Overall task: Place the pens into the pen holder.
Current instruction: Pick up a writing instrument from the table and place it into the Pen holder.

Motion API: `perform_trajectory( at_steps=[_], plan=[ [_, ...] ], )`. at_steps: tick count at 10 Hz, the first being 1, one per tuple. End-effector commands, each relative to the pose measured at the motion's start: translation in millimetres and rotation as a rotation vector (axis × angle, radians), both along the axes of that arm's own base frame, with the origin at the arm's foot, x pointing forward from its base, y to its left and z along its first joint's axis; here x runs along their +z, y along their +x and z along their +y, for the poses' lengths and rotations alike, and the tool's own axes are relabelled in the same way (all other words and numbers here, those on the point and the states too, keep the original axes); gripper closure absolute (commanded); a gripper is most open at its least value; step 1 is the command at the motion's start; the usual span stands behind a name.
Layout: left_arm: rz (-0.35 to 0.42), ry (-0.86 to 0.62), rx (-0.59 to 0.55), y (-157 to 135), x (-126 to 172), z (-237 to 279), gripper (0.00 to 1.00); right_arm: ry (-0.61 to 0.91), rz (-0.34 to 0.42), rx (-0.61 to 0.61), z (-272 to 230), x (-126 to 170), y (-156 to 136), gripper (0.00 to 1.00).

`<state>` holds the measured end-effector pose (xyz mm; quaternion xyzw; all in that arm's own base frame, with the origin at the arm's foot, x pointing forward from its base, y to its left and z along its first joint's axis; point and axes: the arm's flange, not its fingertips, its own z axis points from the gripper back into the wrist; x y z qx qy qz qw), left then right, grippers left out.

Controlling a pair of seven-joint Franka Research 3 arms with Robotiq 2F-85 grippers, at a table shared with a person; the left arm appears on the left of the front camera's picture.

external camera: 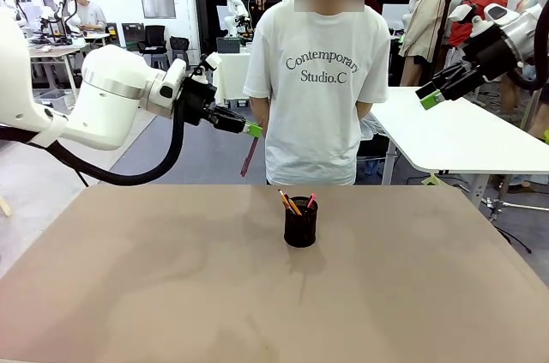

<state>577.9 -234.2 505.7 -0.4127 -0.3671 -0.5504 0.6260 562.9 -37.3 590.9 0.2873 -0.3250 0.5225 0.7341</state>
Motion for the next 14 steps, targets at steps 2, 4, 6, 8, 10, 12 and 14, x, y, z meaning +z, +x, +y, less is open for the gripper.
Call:
perform_trajectory(
  at_steps=[2, 4, 6, 8, 10, 12, 14],
  plan=[
    [-0.078, -0.048, -0.073, 2, -11, -21, 1.0, -0.001, -0.005, -0.004, 0, 2, 0, 0.0],
    [-0.143, -0.044, -0.14, 3, -16, -41, 1.0, -0.001, -0.005, -0.004, 0, 2, 0, 0.0],
    [-0.145, -0.062, -0.196, 8, -23, -60, 1.0, -0.001, -0.005, -0.004, 0, 2, 0, 0.0],
    [-0.17, -0.074, -0.223, 13, -30, -80, 1.0, -0.001, -0.005, -0.004, 0, 2, 0, 0.0],
    [-0.23, -0.066, -0.305, 23, -34, -96, 1.0, -0.001, -0.005, -0.004, 0, 2, 0, 0.0],
    [-0.244, -0.106, -0.371, 33, -44, -115, 1.0, -0.001, -0.005, -0.004, 0, 2, 0, 0.0],
    [-0.24, -0.162, -0.416, 50, -59, -128, 1.0, -0.001, -0.005, -0.004, 0, 2, 0, 0.0]
  ],
)
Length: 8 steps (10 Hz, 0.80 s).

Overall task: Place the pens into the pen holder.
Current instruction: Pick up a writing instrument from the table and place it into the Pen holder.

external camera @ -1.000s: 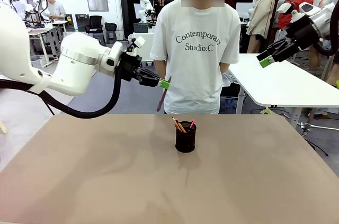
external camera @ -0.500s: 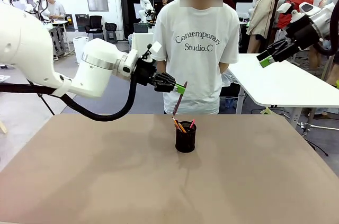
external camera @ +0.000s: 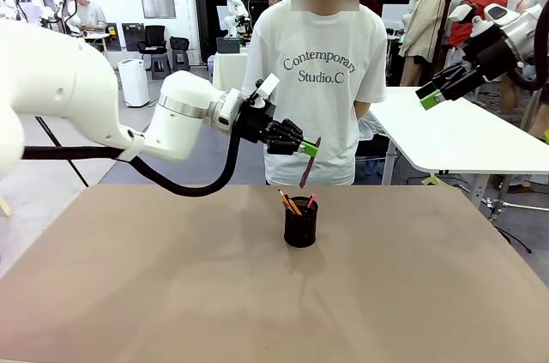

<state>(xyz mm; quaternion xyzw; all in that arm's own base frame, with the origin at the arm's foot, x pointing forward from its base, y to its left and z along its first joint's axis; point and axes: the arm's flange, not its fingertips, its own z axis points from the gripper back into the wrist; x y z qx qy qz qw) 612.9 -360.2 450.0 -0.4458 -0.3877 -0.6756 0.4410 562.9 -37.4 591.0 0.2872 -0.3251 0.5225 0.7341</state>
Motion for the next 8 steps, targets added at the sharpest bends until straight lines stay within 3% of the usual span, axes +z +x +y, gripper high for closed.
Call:
perform_trajectory(
  at_steps=[1, 8],
  plan=[
    [0.004, -0.047, -0.058, 20, -10, -4, 1.0, -0.001, -0.005, -0.004, 0, 2, 0, 0.0],
    [0.065, -0.084, -0.111, 39, -59, -4, 1.0, -0.001, -0.005, -0.004, 0, 2, 0, 0.0]
  ],
)
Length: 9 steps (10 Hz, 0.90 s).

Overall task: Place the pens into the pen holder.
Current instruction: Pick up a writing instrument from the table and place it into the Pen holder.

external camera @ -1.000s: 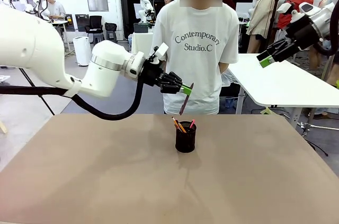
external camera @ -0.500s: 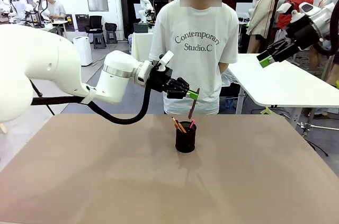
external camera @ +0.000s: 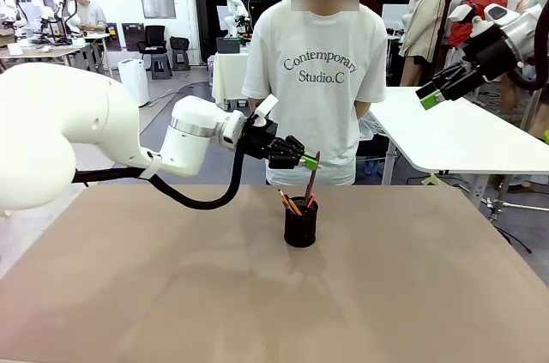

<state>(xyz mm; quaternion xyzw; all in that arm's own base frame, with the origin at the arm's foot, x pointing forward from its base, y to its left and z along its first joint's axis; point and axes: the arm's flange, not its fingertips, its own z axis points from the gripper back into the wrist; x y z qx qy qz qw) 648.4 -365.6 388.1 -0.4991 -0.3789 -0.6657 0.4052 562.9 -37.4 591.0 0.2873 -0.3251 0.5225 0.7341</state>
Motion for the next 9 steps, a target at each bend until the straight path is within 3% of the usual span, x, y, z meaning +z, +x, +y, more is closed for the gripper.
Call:
perform_trajectory(
  at_steps=[1, 9],
  plan=[
    [0.02, -0.005, -0.023, 3, -2, 2, 1.0, -0.001, -0.005, -0.004, 0, 2, 0, 0.0],
    [0.11, -0.002, -0.068, 0, -36, -9, 1.0, -0.001, -0.005, -0.004, 0, 2, 0, 0.0]
  ],
)
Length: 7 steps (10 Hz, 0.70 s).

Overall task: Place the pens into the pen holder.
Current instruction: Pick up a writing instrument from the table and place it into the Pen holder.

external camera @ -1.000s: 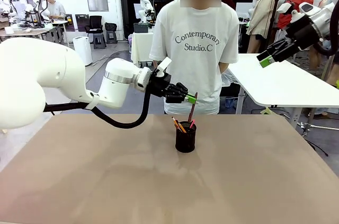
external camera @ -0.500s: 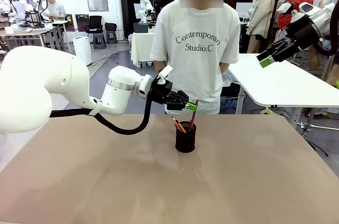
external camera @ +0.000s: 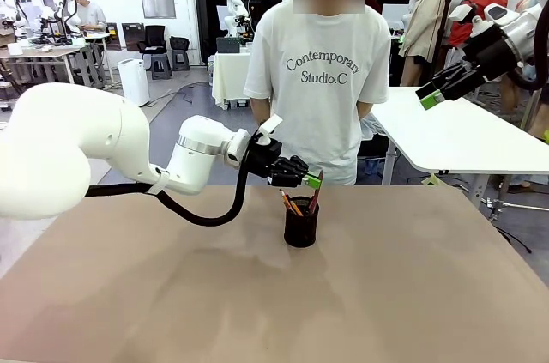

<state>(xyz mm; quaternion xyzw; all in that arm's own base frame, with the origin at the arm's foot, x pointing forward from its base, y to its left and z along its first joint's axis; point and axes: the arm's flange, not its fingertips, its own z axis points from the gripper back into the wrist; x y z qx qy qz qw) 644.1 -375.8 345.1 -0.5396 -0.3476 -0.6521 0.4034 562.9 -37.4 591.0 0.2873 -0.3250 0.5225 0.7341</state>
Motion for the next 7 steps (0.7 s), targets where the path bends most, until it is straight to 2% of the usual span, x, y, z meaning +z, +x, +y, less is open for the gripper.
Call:
perform_trajectory(
  at_steps=[1, 5, 6, 7],
  plan=[
    [0.014, 0.005, -0.012, 6.8, 5.7, 2.4, 0.83, -0.001, -0.005, -0.004, -0.2, 1.9, -0.3, 0.0],
    [0.015, -0.008, 0.007, 8.3, 9.6, 7.8, 0.05, -0.001, -0.005, -0.004, -0.2, 1.9, -0.3, 0.0],
    [0.011, -0.01, 0.012, 9.0, 11.0, 8.5, 0.0, -0.001, -0.005, -0.004, -0.2, 1.9, -0.3, 0.0],
    [0.009, -0.008, 0.015, 8.3, 12.8, 9.1, 0.0, -0.001, -0.005, -0.004, -0.2, 1.9, -0.3, 0.0]
  ],
)
